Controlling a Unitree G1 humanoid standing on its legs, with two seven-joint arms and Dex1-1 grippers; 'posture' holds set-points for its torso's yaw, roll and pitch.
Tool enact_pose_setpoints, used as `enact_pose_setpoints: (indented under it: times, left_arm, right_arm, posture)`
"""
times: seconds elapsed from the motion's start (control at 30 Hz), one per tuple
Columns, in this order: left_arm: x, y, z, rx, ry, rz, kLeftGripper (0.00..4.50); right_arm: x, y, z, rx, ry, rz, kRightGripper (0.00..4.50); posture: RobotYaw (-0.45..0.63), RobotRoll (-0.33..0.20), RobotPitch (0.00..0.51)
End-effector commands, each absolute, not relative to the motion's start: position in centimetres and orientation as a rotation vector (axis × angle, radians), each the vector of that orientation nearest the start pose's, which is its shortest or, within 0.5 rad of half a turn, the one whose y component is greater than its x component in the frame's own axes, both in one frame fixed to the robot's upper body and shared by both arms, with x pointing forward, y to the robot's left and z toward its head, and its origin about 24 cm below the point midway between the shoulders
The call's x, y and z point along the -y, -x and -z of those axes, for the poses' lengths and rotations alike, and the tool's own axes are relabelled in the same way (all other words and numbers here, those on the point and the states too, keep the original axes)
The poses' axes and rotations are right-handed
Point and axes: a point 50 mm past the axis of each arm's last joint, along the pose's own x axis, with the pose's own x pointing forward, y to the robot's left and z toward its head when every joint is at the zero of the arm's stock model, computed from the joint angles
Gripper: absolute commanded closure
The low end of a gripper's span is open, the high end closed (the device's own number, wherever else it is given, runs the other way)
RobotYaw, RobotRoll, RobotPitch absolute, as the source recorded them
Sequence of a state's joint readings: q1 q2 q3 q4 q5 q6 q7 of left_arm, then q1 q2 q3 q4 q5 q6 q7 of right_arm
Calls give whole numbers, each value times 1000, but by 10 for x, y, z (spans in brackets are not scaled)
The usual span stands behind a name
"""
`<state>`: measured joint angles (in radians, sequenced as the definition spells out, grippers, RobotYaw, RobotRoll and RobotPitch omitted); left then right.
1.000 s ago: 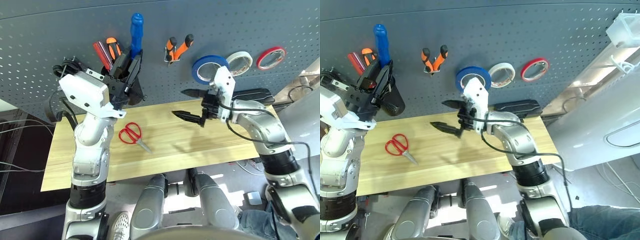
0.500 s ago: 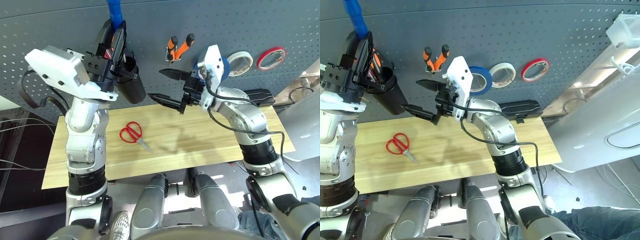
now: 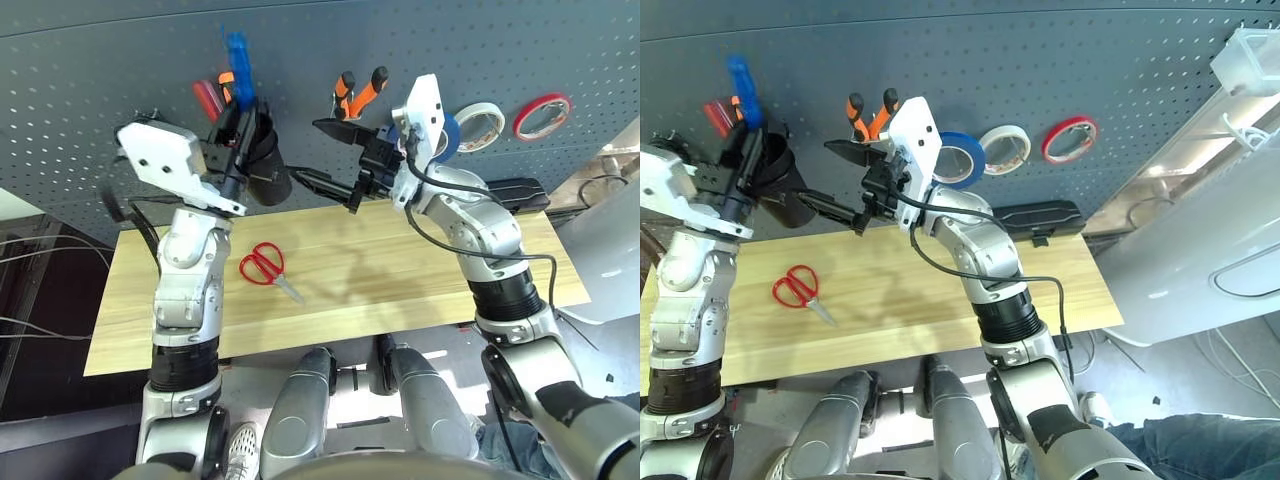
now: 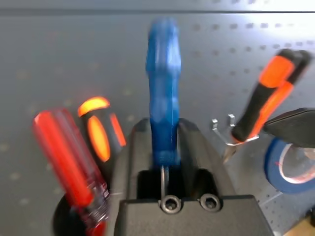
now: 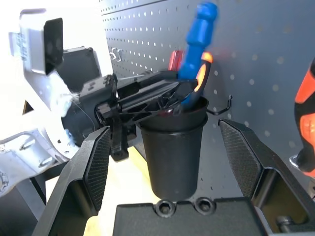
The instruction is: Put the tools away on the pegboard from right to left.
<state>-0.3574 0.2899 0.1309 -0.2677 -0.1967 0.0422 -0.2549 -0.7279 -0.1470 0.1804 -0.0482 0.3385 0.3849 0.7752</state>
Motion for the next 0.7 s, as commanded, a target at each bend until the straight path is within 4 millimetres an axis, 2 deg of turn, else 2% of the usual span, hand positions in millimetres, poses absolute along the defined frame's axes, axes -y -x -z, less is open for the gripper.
enact_pose_setpoints:
  times: [0.03,0.1,0.23,0.47,0.53,0.63,0.7]
  left_arm:
    - [-157,-270,-220,695,-316,439,2091]
    - [-145,-265,-221,703,-374,542,1419]
    - [-129,-267,-187,447,-407,778,25]
    - [-123,-268,-148,138,-350,901,8]
    - [-124,-270,-133,36,-352,896,8]
    - [-131,-273,-96,-190,-367,851,8]
    - [-132,-272,-88,-235,-375,850,8]
  right_arm:
    - [56,-310,-179,136,191,-1168,0]
    - [67,-315,-164,54,211,-1126,0]
    - [89,-317,-130,-97,265,-1085,0]
    - [122,-314,-86,-329,299,-1005,0]
    - [127,-313,-82,-353,299,-989,0]
    - [130,-313,-78,-396,280,-965,0]
    - [131,-312,-77,-413,278,-962,0]
  posture:
    - [26,0,228]
    - [29,0,230]
    - [33,0,230]
    - [28,0,228]
    - [26,0,228]
    - [15,0,229]
    - [9,0,231]
